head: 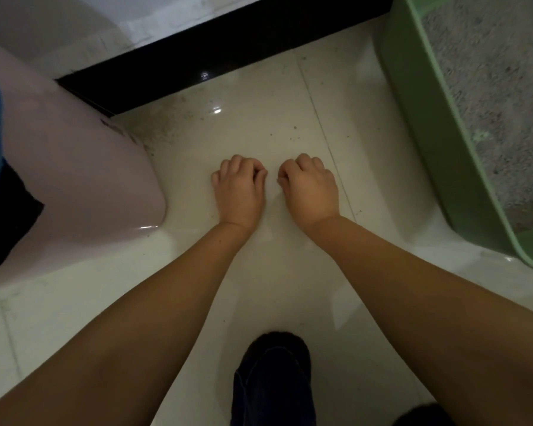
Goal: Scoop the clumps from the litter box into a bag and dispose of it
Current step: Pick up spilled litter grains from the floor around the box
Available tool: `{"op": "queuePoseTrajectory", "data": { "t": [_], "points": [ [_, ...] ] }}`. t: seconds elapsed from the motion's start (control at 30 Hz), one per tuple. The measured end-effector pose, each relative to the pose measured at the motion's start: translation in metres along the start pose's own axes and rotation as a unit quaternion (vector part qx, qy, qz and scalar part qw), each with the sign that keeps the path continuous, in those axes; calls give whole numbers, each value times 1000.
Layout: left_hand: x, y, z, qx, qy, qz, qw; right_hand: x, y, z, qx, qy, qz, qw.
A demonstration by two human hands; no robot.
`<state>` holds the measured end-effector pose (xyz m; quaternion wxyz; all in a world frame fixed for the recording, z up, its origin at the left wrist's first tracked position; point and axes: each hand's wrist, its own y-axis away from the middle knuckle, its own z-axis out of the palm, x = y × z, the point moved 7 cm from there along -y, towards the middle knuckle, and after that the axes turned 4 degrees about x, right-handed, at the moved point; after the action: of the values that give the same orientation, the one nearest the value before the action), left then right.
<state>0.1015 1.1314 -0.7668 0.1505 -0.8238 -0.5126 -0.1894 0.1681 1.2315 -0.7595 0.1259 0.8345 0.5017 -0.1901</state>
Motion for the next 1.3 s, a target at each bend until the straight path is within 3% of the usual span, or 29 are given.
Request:
{"op": "queuePoseTrajectory", "data": {
  "t": [0.07, 0.17, 0.23, 0.37, 0.53, 0.67, 0.77, 0.83, 0.9, 1.03, 1.3],
  "points": [
    [7, -1, -4, 7, 12, -4, 1000, 4, -2, -10, -3, -26, 29, 999],
    [50, -6, -15, 36, 93, 9, 995, 14, 2, -64, 87, -125, 57, 987],
    [107, -10, -22, 55, 176, 60, 981, 32, 12, -115, 171, -151, 61, 972],
    [228, -6, -20, 48, 259, 188, 946, 99, 49, -202, 287, -87, 122, 946],
    [284, 13, 15, -13, 165, 305, 938, 183, 82, -222, 229, -11, 268, 936],
    [262, 26, 5, -16, 164, 342, 925, 162, 86, -220, 272, -66, 242, 929],
    [203, 23, -10, 2, 163, 270, 949, 110, 76, -198, 285, -109, 149, 940],
    [142, 19, -11, -17, 126, 179, 976, 78, 66, -161, 227, -129, 83, 962],
    [81, 18, -12, -38, 83, 88, 992, 61, 56, -112, 118, -143, 60, 981],
    [22, 20, -8, -71, -6, 38, 997, 54, 40, -41, -43, -108, 84, 990],
    [35, -2, 16, -58, -30, 68, 996, 31, 4, -14, -33, -25, 28, 999]
  ]
}}
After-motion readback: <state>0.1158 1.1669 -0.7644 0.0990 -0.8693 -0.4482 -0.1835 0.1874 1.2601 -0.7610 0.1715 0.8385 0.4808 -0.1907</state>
